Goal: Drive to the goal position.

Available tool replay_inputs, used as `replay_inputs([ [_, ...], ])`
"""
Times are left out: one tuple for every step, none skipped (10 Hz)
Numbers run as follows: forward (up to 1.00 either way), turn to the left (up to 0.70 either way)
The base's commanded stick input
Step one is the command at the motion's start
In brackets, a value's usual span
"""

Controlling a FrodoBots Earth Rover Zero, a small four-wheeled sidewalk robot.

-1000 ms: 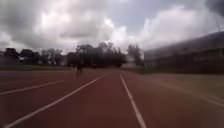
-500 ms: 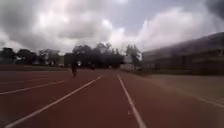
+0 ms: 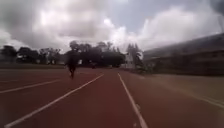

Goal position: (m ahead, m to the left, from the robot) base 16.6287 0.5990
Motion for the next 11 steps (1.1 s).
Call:
replay_inputs([
  [0.7, 0.0],
  [0.7, 0.0],
  [0.7, 0.0],
  [0.7, 0.0],
  [0.7, 0.0],
  [0.7, 0.0],
  [0.7, 0.0],
  [0.7, 0.0],
  [0.7, 0.0],
  [0.7, -0.06],
  [0.7, -0.22],
])
